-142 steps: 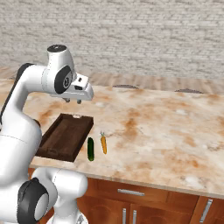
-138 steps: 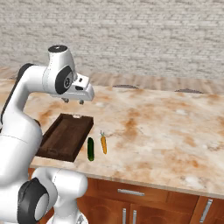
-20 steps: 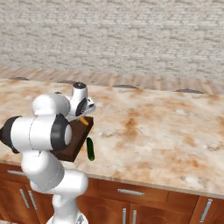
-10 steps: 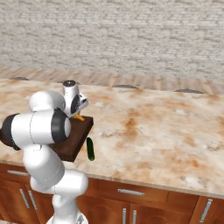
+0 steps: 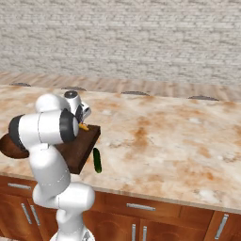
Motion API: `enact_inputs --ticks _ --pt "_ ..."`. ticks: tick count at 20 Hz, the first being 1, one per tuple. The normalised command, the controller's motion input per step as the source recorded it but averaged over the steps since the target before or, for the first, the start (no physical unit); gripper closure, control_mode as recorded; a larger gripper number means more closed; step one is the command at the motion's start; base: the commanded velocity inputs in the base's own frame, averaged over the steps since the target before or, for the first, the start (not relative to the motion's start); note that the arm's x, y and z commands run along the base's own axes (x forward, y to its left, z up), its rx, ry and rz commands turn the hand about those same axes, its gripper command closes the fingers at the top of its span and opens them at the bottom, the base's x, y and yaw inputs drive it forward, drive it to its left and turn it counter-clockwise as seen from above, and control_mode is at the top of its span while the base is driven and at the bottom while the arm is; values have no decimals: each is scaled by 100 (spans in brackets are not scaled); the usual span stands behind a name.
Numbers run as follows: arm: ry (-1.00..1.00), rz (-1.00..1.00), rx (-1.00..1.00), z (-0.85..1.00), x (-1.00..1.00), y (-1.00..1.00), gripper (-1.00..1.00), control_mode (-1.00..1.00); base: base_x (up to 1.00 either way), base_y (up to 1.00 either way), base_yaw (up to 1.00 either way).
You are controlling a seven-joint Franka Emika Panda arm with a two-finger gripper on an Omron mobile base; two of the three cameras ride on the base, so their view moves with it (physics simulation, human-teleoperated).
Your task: Place the two vegetables and bowl onto the tray for setting up a vegetable dip station.
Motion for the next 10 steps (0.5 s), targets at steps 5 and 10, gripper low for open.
enact_inputs --ticks 5,10 --pt "7 8 0 -1 20 2 100 -100 0 0 0" --pt "4 9 0 -15 9 3 100 -100 0 0 0"
